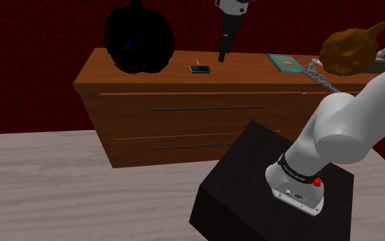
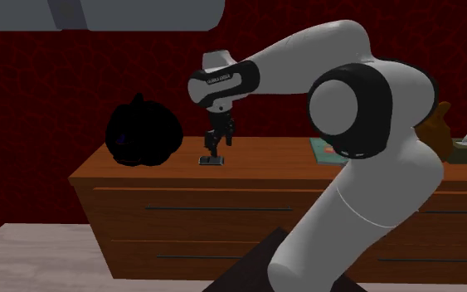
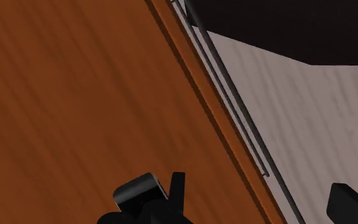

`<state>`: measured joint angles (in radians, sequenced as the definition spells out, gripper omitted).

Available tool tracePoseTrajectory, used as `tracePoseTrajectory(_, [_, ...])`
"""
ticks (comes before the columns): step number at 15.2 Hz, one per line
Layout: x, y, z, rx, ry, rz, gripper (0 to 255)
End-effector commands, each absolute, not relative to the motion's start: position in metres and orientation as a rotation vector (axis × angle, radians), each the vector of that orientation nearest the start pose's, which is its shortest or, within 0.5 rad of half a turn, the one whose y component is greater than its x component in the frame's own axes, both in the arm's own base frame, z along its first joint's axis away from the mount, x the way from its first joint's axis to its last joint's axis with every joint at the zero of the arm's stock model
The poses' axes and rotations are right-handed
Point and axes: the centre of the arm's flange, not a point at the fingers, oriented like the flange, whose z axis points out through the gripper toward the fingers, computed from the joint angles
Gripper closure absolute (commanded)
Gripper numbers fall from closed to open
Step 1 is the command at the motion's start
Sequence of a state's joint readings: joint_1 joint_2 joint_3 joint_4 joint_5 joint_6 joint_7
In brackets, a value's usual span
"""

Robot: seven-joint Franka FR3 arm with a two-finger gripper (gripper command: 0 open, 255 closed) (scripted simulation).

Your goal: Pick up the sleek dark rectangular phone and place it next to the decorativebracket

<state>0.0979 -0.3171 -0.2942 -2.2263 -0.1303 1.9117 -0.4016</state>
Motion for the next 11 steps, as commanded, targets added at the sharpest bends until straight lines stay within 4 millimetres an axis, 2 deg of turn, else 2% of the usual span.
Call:
tracePoseTrajectory(1, [0.473, -0.115, 0.483, -3.131, -0.491, 0.024, 0])
tracePoseTrajectory(11, [0.586, -0.132, 0.418, -3.046, -0.835, 0.013, 0])
